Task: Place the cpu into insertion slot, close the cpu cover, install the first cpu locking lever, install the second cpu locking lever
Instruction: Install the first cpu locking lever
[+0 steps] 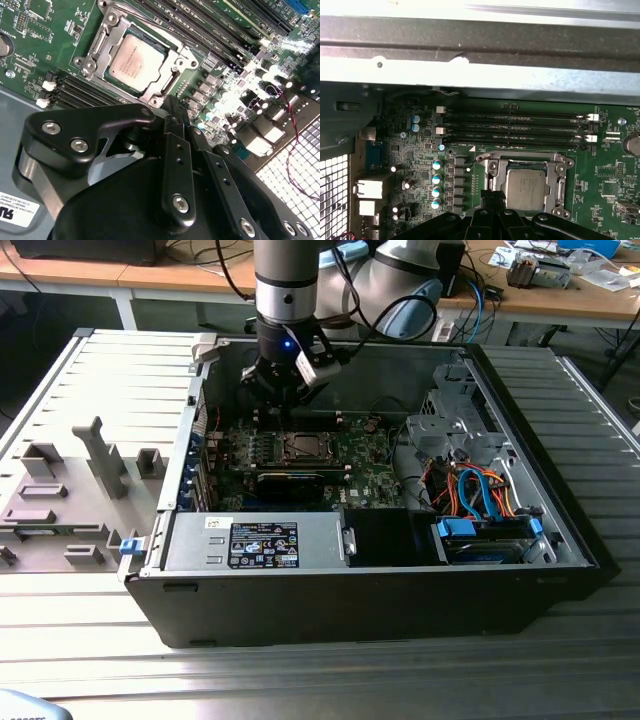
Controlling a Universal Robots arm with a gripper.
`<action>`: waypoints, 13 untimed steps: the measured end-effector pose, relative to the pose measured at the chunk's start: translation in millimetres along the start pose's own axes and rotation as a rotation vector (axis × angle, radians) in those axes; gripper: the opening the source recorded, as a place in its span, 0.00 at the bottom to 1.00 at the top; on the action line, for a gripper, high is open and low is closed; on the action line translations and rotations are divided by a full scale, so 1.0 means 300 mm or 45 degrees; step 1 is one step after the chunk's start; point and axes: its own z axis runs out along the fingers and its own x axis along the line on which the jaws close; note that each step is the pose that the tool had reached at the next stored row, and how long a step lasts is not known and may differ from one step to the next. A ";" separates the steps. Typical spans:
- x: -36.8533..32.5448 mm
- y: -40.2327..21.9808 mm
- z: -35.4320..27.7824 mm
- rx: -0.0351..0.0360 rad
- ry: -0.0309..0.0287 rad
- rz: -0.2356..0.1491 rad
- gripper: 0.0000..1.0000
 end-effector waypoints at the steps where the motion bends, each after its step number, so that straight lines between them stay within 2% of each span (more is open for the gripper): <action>1: 0.002 0.000 0.000 -0.0001 0.0000 0.000 0.11; 6: 0.033 0.004 0.000 -0.0025 -0.0013 0.001 0.11; 9: 0.046 0.006 -0.002 -0.0074 -0.0037 0.001 0.11; 13: 0.064 0.008 -0.020 -0.0138 -0.0116 0.001 0.11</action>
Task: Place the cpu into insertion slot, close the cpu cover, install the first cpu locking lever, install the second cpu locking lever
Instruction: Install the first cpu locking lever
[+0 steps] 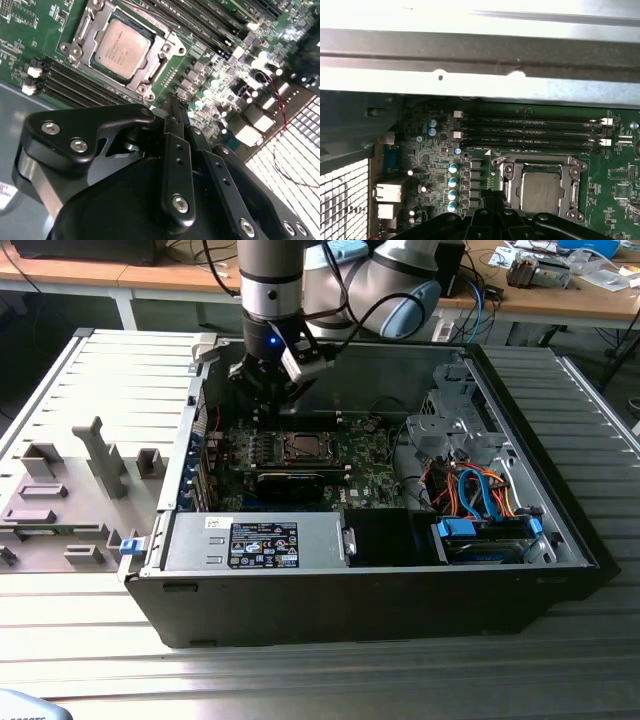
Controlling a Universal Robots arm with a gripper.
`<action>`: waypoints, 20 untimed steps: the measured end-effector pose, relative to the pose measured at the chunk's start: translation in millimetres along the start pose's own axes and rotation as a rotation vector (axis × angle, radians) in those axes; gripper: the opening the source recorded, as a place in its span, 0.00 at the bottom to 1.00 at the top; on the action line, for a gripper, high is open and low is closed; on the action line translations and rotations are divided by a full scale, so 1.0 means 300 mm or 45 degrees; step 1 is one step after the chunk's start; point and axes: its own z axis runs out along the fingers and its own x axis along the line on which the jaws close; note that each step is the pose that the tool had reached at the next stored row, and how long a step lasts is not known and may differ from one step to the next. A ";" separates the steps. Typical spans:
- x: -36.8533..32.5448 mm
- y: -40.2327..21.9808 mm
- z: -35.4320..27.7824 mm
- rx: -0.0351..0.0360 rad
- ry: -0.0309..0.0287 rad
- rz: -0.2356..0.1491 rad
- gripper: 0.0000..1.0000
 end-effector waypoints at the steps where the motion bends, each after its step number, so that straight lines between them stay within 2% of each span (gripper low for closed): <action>1: 0.004 0.001 -0.004 -0.0011 -0.0017 0.000 0.11; 3: 0.015 0.005 -0.013 -0.0033 -0.0054 0.000 0.11; 6: 0.026 0.023 -0.014 -0.0161 -0.0068 0.000 0.11; 11: 0.041 0.044 -0.015 -0.0279 -0.0074 0.001 0.11; 12: 0.041 0.046 -0.016 -0.0326 -0.0076 0.000 0.11; 15: 0.040 0.056 -0.016 -0.0556 -0.0089 0.000 0.11; 16: 0.039 0.060 -0.016 -0.0563 -0.0091 -0.001 0.11; 17: 0.027 0.072 -0.015 -0.0565 -0.0088 -0.001 0.11; 20: 0.007 0.075 -0.015 -0.0563 -0.0079 -0.001 0.11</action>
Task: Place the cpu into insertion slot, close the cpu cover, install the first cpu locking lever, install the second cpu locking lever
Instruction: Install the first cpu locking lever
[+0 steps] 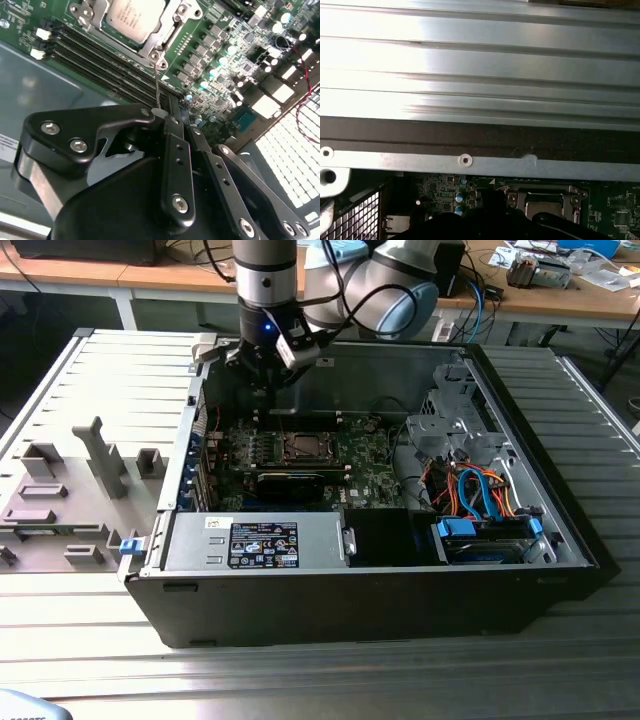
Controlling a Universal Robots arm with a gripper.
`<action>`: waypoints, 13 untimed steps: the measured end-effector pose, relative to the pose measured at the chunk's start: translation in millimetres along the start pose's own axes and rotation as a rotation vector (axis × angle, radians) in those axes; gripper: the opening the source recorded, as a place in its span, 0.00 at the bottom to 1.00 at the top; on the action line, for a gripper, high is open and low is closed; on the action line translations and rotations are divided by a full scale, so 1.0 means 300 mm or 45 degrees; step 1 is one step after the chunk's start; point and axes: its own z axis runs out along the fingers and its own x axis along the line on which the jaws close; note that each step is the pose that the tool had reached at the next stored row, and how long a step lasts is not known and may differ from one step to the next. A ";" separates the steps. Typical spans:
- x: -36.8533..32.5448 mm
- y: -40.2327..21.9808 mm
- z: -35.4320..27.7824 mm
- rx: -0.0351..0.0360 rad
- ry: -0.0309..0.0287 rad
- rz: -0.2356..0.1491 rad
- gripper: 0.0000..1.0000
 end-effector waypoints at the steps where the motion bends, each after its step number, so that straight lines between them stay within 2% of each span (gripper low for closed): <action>1: -0.008 0.000 0.000 0.0000 0.0004 0.000 0.11; 7: -0.042 -0.002 0.001 -0.0002 0.0019 0.000 0.11; 11: -0.058 -0.003 0.001 -0.0001 0.0029 0.000 0.11; 13: -0.058 -0.003 0.001 -0.0001 0.0027 0.000 0.11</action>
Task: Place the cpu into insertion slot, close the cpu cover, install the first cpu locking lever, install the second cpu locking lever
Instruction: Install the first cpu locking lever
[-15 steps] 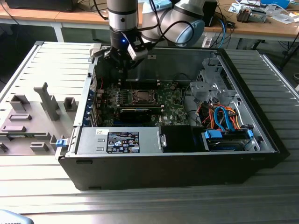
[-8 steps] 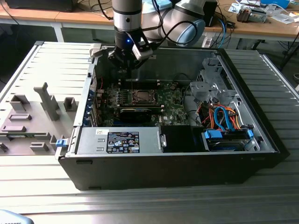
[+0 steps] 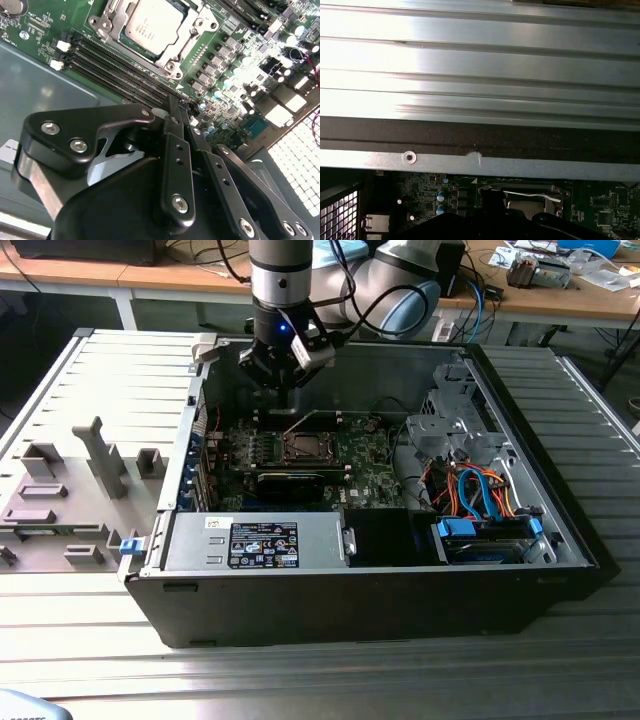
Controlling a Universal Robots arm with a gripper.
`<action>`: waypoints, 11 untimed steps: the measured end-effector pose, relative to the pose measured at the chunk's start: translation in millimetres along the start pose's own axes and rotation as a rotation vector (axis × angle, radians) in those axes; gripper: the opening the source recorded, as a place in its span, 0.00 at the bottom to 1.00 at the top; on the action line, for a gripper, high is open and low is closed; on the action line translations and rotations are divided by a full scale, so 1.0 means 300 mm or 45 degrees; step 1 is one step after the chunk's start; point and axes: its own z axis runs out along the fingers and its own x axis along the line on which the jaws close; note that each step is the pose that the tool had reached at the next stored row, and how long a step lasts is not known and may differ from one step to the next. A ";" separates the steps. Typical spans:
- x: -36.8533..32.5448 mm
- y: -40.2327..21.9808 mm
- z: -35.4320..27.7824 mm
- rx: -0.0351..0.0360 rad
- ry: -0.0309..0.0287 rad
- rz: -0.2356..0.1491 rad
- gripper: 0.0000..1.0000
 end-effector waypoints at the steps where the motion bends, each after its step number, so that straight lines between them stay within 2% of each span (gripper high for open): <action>1: 0.000 0.000 0.000 -0.0001 0.0000 0.000 0.11; 11: -0.003 -0.001 0.009 0.0032 0.0001 0.009 0.11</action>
